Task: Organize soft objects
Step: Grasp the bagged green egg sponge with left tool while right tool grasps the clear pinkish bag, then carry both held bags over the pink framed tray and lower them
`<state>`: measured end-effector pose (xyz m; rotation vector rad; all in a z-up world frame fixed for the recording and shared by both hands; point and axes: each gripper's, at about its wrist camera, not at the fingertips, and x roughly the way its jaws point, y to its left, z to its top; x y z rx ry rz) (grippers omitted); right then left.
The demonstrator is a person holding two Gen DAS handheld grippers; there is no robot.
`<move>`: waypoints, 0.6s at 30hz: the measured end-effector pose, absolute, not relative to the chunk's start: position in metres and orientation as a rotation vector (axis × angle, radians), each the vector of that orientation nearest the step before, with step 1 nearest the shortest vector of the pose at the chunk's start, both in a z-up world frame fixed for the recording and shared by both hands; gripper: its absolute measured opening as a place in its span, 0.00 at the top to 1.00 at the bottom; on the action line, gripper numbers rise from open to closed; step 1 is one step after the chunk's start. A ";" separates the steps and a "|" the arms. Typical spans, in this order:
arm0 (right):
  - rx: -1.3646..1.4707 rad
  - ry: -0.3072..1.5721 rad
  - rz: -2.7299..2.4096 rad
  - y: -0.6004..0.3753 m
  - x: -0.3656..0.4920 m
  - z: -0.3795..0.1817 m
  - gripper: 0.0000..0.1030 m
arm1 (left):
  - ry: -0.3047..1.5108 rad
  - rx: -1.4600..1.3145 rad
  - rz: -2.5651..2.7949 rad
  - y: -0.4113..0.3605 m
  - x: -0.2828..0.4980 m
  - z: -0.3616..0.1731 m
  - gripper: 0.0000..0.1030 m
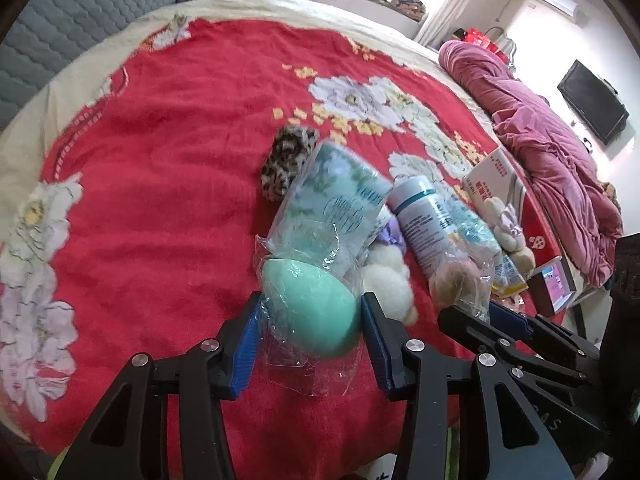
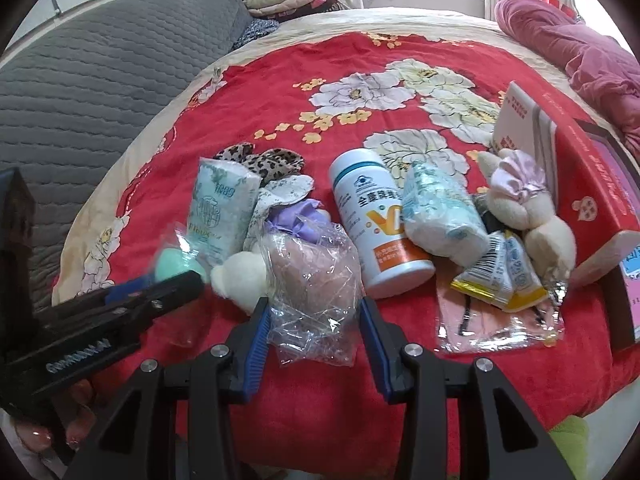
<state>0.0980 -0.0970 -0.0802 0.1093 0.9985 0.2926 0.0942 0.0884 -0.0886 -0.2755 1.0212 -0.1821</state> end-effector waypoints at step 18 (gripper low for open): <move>0.191 0.869 0.216 -0.168 0.063 -0.013 0.57 | 0.898 -0.165 -0.260 0.030 0.061 -0.008 0.52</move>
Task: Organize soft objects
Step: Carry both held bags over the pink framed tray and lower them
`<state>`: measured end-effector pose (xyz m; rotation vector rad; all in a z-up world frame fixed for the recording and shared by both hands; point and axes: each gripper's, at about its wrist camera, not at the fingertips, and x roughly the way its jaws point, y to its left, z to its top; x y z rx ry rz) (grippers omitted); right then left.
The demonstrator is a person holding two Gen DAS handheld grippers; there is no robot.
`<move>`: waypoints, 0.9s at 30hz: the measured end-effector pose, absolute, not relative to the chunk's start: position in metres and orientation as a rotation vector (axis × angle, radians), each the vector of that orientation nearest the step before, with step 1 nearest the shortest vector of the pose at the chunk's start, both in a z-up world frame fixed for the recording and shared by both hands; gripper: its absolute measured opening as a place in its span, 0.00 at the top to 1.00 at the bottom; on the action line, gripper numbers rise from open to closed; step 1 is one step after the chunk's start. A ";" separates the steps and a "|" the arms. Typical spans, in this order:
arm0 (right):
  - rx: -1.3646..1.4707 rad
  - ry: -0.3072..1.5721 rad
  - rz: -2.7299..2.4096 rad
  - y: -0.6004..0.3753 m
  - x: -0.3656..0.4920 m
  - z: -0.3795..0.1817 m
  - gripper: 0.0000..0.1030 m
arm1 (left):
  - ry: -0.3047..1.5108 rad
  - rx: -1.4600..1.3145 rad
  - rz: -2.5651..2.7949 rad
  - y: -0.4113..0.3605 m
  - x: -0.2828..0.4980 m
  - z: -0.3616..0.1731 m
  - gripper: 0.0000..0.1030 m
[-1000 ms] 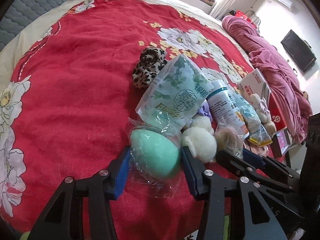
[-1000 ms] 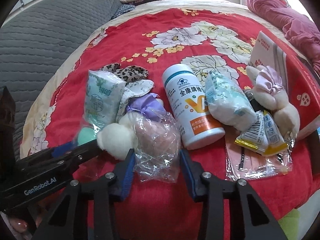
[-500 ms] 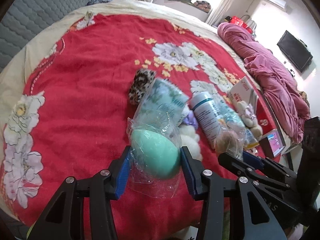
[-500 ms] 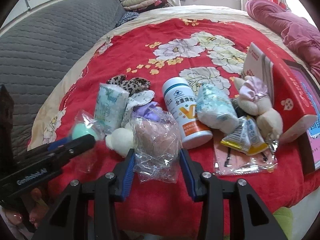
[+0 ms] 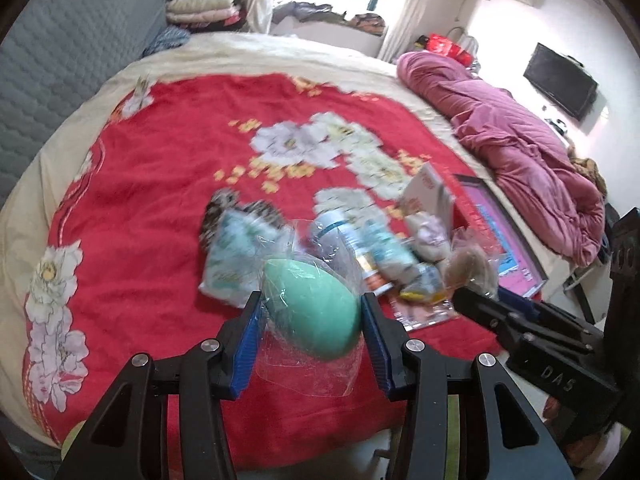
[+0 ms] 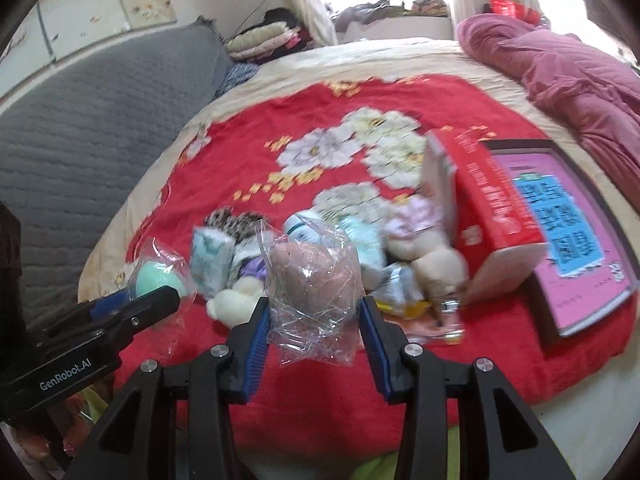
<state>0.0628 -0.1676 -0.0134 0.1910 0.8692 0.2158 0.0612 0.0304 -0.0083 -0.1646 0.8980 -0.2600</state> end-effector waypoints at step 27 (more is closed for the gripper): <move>0.258 0.745 -0.034 -0.329 0.015 0.057 0.57 | 0.813 0.007 -0.516 -0.148 0.048 0.075 0.52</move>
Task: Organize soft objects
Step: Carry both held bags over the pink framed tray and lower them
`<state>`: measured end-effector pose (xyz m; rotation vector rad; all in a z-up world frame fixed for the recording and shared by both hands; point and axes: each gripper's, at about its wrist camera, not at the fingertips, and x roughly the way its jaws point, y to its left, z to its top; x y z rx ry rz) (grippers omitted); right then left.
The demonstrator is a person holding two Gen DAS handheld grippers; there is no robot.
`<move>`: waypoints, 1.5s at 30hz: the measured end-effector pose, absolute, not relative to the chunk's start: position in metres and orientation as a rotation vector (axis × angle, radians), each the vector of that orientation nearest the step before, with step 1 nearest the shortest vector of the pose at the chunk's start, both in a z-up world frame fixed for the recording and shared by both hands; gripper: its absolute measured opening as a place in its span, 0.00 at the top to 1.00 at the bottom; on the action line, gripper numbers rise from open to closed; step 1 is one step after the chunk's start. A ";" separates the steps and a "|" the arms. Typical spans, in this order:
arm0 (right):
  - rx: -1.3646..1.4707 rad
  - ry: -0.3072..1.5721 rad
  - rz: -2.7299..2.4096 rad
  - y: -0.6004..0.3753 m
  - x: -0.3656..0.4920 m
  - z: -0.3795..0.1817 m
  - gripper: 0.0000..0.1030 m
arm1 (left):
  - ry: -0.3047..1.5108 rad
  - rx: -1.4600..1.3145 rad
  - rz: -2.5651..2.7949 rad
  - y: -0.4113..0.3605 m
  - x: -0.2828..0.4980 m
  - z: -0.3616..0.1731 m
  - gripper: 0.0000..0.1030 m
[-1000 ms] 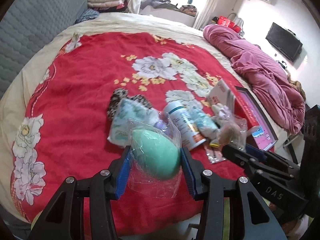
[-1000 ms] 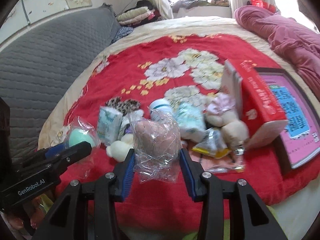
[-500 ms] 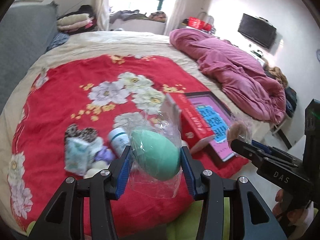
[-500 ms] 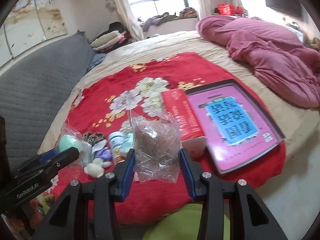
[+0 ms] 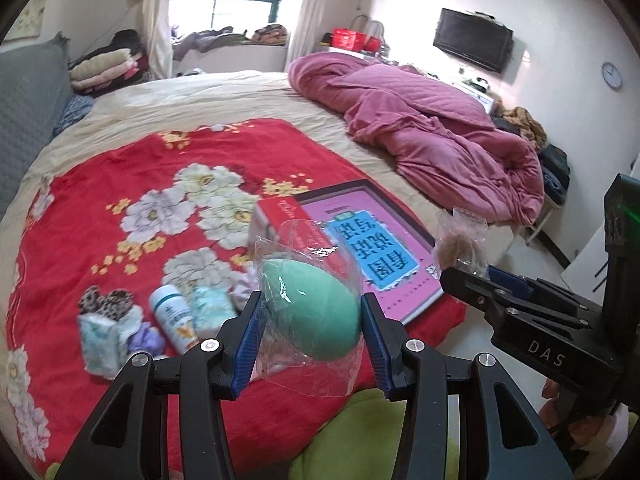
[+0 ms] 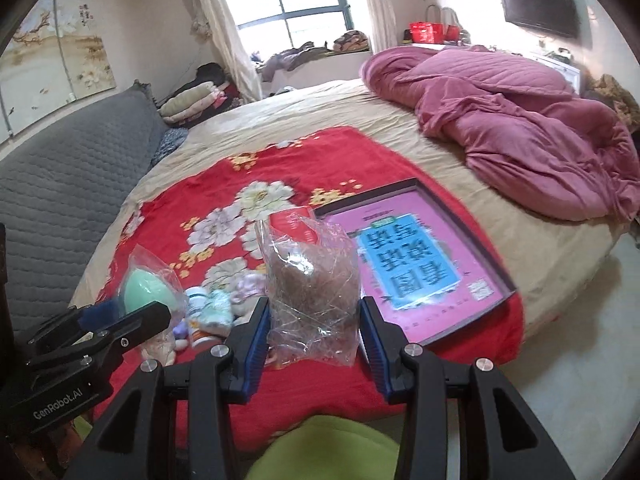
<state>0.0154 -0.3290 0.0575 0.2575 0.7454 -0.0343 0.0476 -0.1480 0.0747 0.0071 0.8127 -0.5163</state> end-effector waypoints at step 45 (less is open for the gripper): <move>0.319 0.938 -0.198 -0.492 0.097 -0.051 0.57 | 1.049 0.228 -0.661 -0.357 0.126 -0.050 0.52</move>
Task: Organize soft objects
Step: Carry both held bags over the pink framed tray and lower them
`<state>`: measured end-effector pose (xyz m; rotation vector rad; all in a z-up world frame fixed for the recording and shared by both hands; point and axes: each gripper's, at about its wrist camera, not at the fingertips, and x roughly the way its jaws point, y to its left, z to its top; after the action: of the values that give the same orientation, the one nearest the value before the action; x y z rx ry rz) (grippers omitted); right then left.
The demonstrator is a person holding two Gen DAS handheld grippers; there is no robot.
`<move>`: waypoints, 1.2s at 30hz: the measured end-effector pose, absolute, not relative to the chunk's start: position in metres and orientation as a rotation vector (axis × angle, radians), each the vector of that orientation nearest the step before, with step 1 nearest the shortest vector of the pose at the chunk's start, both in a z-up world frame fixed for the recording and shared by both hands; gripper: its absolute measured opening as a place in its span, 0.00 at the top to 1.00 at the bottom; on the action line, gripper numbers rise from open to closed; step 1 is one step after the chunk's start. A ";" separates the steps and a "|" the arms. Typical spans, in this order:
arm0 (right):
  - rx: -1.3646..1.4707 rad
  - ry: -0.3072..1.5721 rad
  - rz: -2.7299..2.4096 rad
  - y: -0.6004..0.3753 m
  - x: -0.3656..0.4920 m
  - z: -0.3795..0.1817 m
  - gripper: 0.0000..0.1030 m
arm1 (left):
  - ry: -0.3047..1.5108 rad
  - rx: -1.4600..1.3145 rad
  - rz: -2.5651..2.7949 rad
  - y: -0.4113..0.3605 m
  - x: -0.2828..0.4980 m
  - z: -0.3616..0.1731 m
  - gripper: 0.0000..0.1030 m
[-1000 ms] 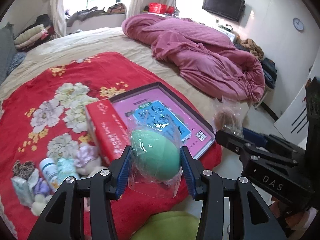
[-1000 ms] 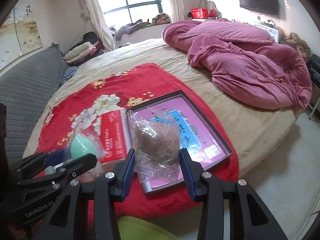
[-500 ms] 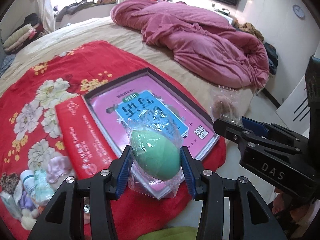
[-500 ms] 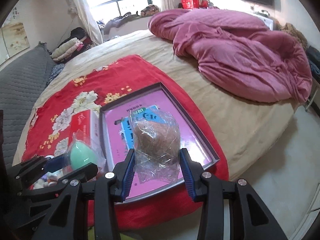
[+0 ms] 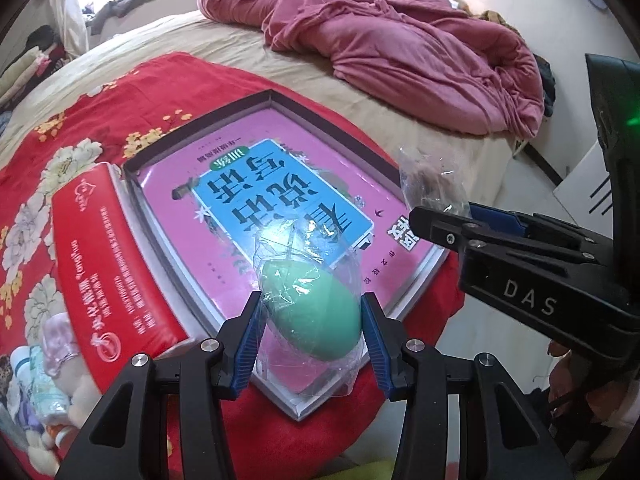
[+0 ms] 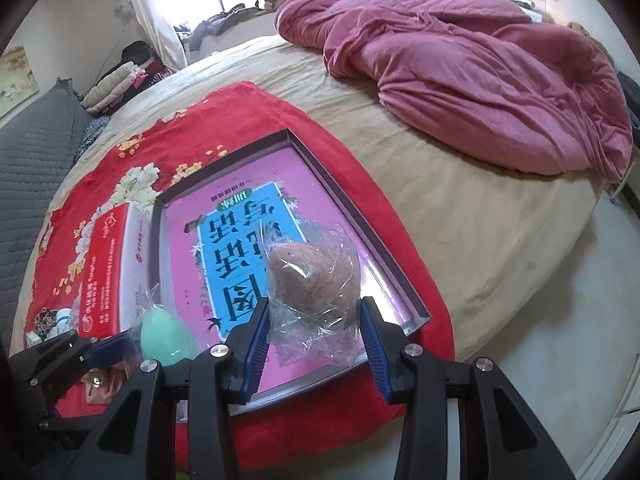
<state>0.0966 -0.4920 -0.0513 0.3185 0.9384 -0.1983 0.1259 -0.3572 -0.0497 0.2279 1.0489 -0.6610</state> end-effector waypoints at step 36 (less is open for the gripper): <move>0.289 1.061 -0.244 -0.504 0.122 -0.095 0.57 | 1.142 0.259 -0.661 -0.377 0.140 -0.093 0.50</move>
<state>0.1224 -0.5040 -0.0950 0.2887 1.0609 -0.2436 0.1397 -0.3774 -0.0930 0.2586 1.1421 -0.6607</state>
